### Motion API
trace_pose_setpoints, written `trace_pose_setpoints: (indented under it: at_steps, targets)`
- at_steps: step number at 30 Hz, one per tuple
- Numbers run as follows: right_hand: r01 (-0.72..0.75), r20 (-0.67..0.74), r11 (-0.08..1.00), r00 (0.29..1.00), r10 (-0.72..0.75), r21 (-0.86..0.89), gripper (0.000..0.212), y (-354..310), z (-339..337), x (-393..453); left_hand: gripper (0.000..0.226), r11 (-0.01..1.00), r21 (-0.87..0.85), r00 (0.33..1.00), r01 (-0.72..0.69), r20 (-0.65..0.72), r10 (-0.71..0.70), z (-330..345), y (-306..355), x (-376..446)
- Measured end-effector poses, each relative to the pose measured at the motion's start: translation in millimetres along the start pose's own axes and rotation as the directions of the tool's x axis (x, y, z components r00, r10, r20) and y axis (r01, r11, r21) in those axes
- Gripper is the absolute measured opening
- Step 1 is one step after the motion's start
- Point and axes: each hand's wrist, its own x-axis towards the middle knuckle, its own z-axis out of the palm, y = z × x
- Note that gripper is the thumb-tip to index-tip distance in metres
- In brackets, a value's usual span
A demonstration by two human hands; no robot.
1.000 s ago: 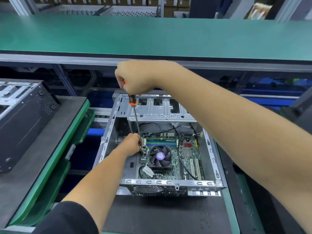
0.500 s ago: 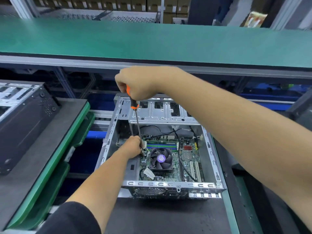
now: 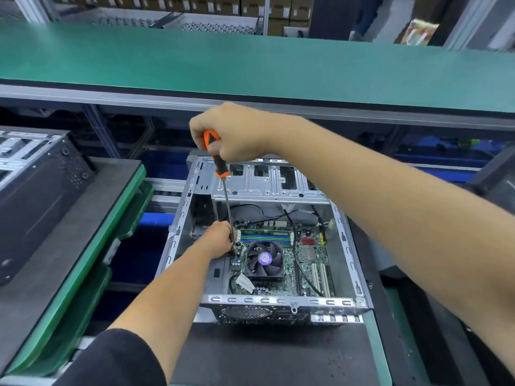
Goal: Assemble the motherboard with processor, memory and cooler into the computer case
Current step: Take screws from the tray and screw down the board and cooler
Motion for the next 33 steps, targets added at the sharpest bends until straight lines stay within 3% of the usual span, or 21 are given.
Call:
trace_pose_setpoints:
  at_steps: [2, 4, 6, 9, 12, 15, 19, 21, 23, 25, 30, 33]
  targets:
    - [-0.028, -0.079, 0.999, 0.997, 0.025, -0.033, 0.01, 0.9, 6.8, 3.6, 0.026, 1.0, -0.004, 1.0, 0.007, 0.008, -0.007, -1.1, 1.9, -0.2]
    - [-0.097, -0.114, 0.99, 0.99, 0.085, -0.105, 0.032, 0.6, 9.9, 6.8, 0.026, 1.0, -0.01, 1.0, 0.004, 0.008, -0.004, -1.4, 2.3, -1.0]
    - [-0.167, -0.116, 0.97, 0.982, 0.148, -0.176, 0.039, -0.1, 6.1, 5.3, 0.026, 0.999, -0.033, 1.0, -0.012, 0.0, 0.012, -0.3, 1.8, -0.3]
    - [-0.187, 0.03, 0.962, 0.98, 0.197, -0.201, 0.031, -0.4, -3.8, 4.2, 0.023, 1.0, -0.016, 1.0, -0.026, -0.006, 0.026, 0.3, 0.8, -1.0]
    - [-0.111, 0.15, 0.99, 0.981, 0.124, -0.092, 0.018, 0.2, -11.2, 2.4, 0.023, 0.999, -0.007, 0.999, -0.036, -0.012, 0.036, 1.2, -0.3, 0.0]
    - [-0.028, 0.007, 0.995, 1.0, 0.029, -0.095, 0.014, 2.8, -4.1, -0.1, 0.026, 0.999, -0.023, 1.0, -0.03, 0.001, 0.03, 2.1, -1.8, 3.0]
    - [-0.174, -0.092, 0.968, 0.983, 0.16, -0.182, 0.035, 6.6, 3.8, 1.9, 0.026, 0.999, -0.031, 1.0, -0.019, 0.008, 0.019, 3.5, -2.5, 3.0]
    - [-0.16, -0.001, 0.964, 0.987, 0.163, -0.212, 0.03, 9.0, -0.3, 1.7, 0.024, 0.999, -0.033, 1.0, -0.008, 0.008, 0.008, 4.3, -3.1, 3.7]
    - [-0.118, 0.129, 0.976, 0.981, 0.143, -0.182, 0.007, 10.0, -7.3, -1.2, 0.023, 1.0, -0.022, 1.0, 0.0, 0.013, 0.0, 3.8, -2.5, 3.2]
    - [-0.075, 0.166, 0.991, 0.982, 0.093, -0.11, 0.017, 11.3, -10.8, -3.9, 0.022, 1.0, -0.012, 1.0, 0.012, 0.017, -0.012, 3.8, -2.3, 3.6]
    - [-0.04, -0.027, 0.986, 0.999, 0.036, -0.16, 0.013, 10.8, -5.1, 0.5, 0.02, 1.0, 0.013, 1.0, 0.012, 0.017, -0.012, 0.9, 2.0, 0.9]
    - [-0.139, -0.011, 0.972, 0.99, 0.139, -0.187, 0.033, 8.0, -0.5, 5.8, 0.023, 1.0, -0.003, 1.0, -0.002, 0.006, 0.003, 1.8, 2.2, 0.8]
